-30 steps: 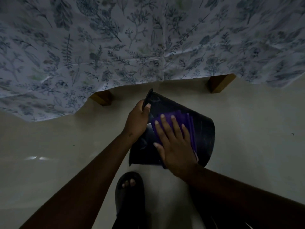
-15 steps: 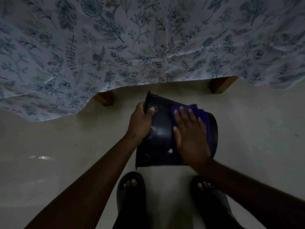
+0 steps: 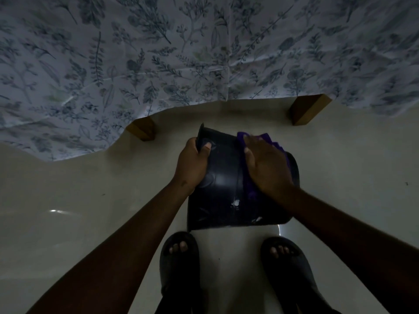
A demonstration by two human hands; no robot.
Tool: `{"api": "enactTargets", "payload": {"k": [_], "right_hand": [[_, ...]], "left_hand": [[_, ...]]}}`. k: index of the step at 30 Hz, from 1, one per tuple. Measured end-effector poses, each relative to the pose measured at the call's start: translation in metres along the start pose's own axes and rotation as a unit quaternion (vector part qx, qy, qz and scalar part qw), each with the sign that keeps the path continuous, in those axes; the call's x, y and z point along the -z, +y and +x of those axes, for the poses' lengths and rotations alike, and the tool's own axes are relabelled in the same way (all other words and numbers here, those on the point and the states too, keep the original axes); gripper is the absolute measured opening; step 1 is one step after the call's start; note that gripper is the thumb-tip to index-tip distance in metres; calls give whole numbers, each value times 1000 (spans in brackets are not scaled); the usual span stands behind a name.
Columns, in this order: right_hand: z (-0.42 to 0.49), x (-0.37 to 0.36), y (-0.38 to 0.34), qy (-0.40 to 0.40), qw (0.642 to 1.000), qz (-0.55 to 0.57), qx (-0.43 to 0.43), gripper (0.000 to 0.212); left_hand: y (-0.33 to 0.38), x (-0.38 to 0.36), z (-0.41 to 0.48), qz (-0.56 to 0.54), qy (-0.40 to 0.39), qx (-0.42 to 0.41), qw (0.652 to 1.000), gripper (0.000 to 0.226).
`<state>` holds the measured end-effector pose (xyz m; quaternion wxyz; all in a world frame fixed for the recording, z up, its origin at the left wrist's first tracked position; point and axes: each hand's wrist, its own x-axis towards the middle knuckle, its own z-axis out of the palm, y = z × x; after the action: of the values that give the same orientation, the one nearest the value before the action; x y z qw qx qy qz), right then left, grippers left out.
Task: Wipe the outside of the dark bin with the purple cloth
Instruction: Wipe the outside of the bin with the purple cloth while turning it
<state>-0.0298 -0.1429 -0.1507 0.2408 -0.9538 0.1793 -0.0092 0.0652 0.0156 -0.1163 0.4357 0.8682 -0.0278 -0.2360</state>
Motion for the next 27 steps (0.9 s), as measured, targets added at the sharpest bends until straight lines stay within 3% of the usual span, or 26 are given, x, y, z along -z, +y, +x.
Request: {"api": "enactTargets", "payload": {"k": [5,9,16,22,27], "right_hand": [[-61,-12,-22,-26,995,-39,84,52],[-26,-8,-16,-20,988,-47,147,49],[20,-4,12,-24,999,-34,-27,53],[-46,-12,-23,-17,999,-33,31,59],[-28,-11,-17,9,995,-36,87,51]], "left_hand": [[4,0,9,19,-4,1,1000,29],[7,1,8,25,-18,-9,999,29],[0,1,-1,5,-5,-17,1000,30],[5,1,7,24,-11,-2,1000,28],[11,1,5,-47,-37,23,998,22]]}}
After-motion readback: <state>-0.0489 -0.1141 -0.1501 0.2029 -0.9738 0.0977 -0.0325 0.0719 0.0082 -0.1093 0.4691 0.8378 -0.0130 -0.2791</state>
